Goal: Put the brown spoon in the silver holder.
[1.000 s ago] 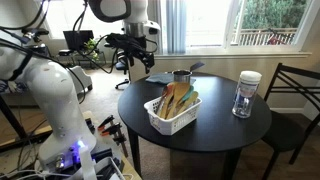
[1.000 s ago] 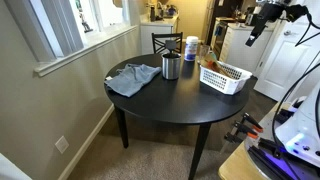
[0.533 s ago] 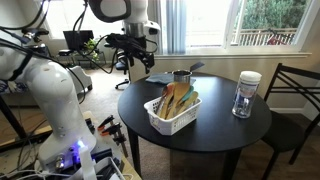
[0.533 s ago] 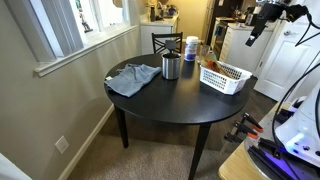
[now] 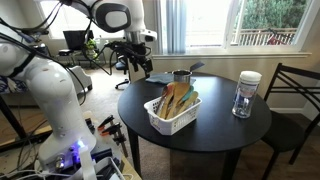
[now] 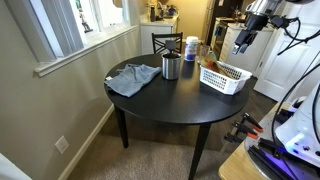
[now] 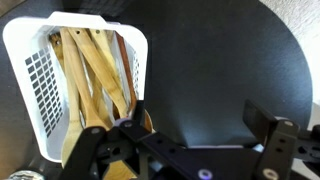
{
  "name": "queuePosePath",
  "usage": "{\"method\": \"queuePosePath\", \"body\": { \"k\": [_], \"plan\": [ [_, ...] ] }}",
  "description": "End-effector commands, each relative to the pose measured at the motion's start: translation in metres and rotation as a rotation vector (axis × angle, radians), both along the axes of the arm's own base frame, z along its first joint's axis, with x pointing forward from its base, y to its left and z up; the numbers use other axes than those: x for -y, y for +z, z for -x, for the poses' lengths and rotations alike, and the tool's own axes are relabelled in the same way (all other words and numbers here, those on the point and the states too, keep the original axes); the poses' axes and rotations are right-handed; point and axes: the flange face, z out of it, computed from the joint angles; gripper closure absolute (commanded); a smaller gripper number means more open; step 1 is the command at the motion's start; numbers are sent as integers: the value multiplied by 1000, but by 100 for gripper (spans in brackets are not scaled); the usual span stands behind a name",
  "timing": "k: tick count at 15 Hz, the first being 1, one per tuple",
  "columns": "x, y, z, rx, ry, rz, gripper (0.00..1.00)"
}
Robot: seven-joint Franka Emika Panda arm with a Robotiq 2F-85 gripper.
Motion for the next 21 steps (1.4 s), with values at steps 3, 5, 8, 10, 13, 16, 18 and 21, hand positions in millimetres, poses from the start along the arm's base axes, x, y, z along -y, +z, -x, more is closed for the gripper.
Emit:
{"method": "queuePosePath", "body": {
  "k": [3,5,8,10,13,16,18,21],
  "plan": [
    [-26,-51,-44,-52,-279,71,0],
    [-28,-66,-58,-75,-383,78,0],
    [-24,-83,-74,-92,-547,79,0],
    [-19,-90,-82,-88,-658,79,0],
    [-15,-94,-93,-41,-812,97,0],
    [-13,-96,-98,-5,-931,142,0],
    [-11,-98,-100,20,-1006,174,0],
    [-10,-102,-102,48,-1151,207,0]
  ]
}}
